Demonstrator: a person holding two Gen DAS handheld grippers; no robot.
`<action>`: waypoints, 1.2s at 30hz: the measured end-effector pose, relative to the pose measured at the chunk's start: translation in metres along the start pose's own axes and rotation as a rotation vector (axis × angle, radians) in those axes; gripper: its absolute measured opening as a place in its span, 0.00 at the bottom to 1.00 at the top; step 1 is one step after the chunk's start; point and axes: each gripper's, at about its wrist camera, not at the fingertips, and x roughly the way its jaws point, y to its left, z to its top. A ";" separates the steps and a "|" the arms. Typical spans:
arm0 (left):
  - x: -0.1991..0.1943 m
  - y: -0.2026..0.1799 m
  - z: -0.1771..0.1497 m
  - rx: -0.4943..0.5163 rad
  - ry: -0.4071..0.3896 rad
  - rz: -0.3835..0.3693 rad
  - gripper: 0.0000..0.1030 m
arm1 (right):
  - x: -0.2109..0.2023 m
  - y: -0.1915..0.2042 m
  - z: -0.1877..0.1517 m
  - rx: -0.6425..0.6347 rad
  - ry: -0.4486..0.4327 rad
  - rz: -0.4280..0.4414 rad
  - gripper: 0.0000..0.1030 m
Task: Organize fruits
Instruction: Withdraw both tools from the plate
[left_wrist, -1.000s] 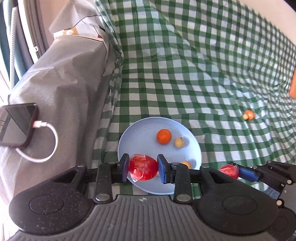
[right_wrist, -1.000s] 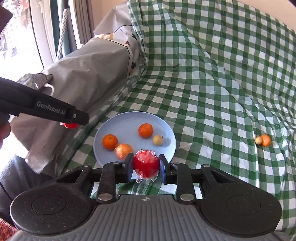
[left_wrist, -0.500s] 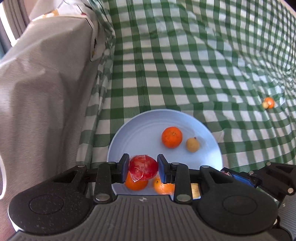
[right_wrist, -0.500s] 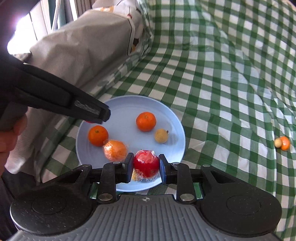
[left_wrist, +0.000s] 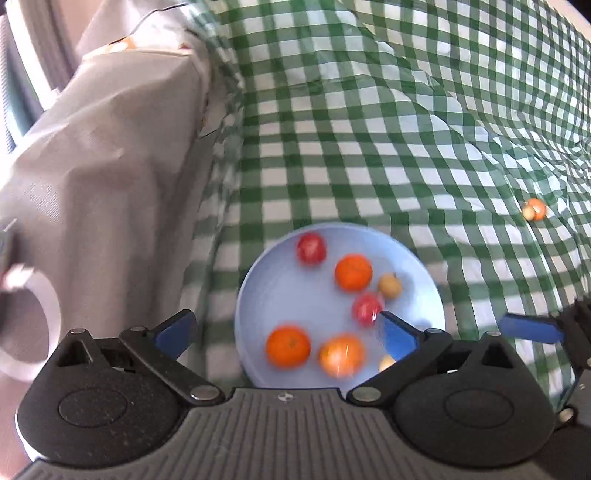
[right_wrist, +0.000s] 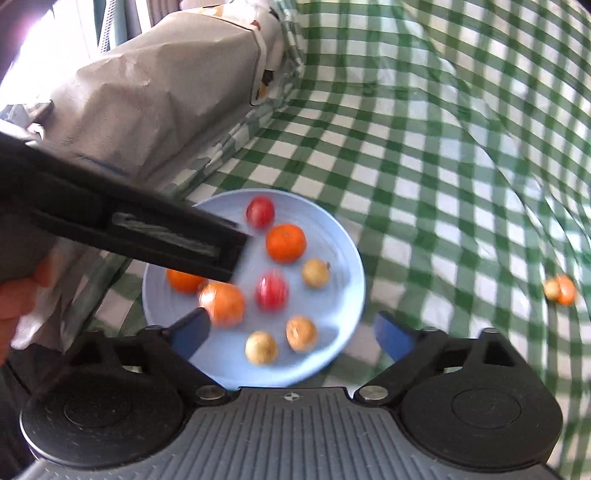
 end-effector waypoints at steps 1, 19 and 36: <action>-0.009 0.003 -0.008 -0.008 0.004 0.007 1.00 | -0.008 -0.001 -0.006 0.022 0.013 0.012 0.96; -0.106 0.009 -0.092 -0.049 -0.026 0.073 1.00 | -0.129 0.034 -0.071 -0.033 -0.188 -0.067 0.99; -0.129 -0.008 -0.102 0.011 -0.078 0.080 1.00 | -0.152 0.040 -0.085 -0.003 -0.232 -0.080 0.99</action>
